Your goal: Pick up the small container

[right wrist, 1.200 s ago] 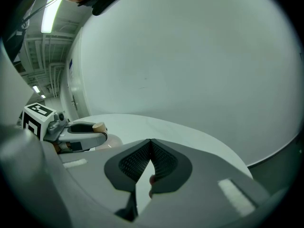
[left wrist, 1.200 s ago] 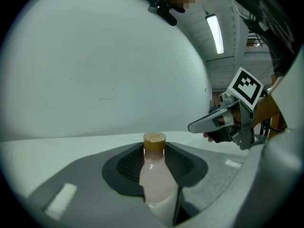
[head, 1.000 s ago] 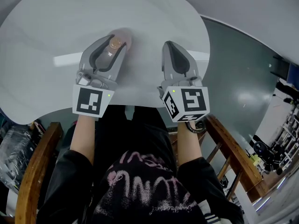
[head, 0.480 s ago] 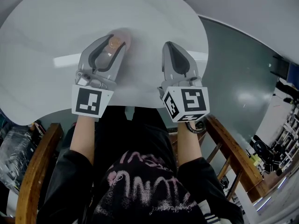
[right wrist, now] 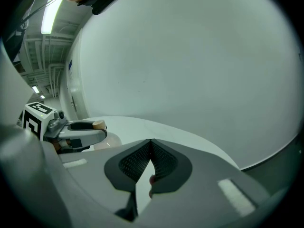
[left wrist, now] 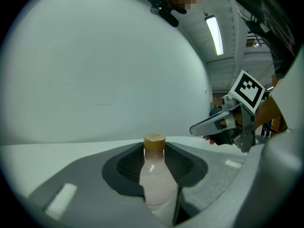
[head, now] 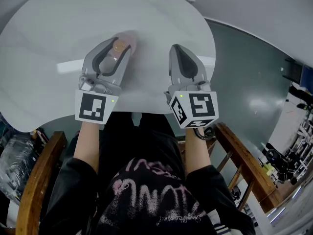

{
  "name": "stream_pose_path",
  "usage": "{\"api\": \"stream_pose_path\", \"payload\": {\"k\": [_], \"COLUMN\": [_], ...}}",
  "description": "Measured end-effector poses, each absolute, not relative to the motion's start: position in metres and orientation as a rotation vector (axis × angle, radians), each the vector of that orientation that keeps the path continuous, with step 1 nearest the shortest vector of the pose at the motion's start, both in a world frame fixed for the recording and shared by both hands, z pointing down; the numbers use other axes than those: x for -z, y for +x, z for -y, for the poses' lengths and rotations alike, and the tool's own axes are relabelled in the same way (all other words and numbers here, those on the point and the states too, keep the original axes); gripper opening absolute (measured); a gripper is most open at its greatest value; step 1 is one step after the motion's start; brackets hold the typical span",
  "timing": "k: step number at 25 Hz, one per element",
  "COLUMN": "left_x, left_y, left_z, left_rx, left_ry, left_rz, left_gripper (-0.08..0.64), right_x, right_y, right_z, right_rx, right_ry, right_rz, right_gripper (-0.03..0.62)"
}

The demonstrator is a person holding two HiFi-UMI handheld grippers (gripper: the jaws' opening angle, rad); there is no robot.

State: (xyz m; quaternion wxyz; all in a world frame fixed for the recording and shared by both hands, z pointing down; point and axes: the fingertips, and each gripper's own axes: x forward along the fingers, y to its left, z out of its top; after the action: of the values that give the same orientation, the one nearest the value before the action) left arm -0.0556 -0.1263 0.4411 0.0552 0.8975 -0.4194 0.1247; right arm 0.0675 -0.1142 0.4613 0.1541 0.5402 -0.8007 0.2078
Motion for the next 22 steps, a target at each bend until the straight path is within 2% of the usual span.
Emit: {"api": "stream_pose_path", "payload": {"k": [22], "left_x": [-0.404], "left_y": [-0.063], "left_z": [0.129], "left_rx": [-0.352], "left_ry": [2.741], "left_rz": [1.345], "left_gripper": [0.137], "right_x": [-0.428], "right_y": [0.061], "right_z": [0.121], "right_rx": [-0.553], "right_ry": [1.555], "right_rz": [2.362], "right_gripper": [0.009]}}
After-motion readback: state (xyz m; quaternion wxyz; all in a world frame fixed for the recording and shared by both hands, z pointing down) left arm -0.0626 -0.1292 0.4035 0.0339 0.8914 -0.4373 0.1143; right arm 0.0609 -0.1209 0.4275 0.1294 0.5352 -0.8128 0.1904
